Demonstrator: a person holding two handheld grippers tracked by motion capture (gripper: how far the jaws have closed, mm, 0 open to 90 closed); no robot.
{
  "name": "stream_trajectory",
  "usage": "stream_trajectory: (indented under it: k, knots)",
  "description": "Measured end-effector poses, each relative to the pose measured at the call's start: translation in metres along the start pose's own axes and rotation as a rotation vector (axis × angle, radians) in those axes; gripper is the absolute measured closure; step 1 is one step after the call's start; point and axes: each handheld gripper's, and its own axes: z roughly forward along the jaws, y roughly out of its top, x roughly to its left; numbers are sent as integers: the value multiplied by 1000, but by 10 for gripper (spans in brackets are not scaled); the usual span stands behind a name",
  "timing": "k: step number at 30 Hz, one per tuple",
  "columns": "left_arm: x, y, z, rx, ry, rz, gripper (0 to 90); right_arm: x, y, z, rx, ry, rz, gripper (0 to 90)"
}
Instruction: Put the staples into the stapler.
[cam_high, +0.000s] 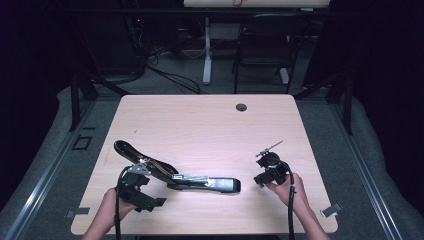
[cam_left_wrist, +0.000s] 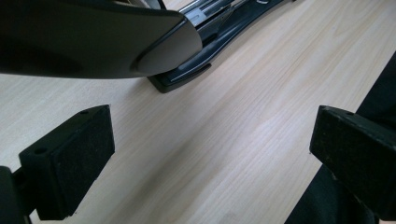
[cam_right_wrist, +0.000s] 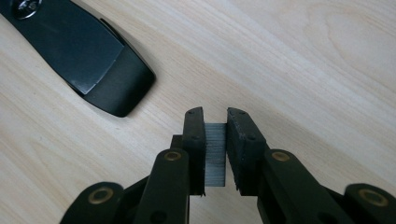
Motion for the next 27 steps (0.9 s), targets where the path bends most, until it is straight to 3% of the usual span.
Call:
stream_trajectory:
  k: [13, 15, 17, 20, 21, 27]
  knots:
    - [2, -1, 1, -1, -2, -18, 0, 11, 2, 1, -35, 33, -68, 785]
    - [2, -1, 1, 3, -3, -19, 0, 15, 1, 3, -72, 37, -62, 785]
    - [1, -2, 2, 5, -5, -20, 0, 16, 3, 1, -49, 33, -91, 785]
    - [1, -2, 2, 9, -7, -13, 0, 21, 4, 1, -58, 36, -118, 785]
    - [1, -2, 1, 7, -6, -13, 0, 24, 4, 3, -77, 47, -105, 785]
    - [1, -2, 1, 0, -5, -16, 0, 28, 7, 2, -63, 44, -158, 785]
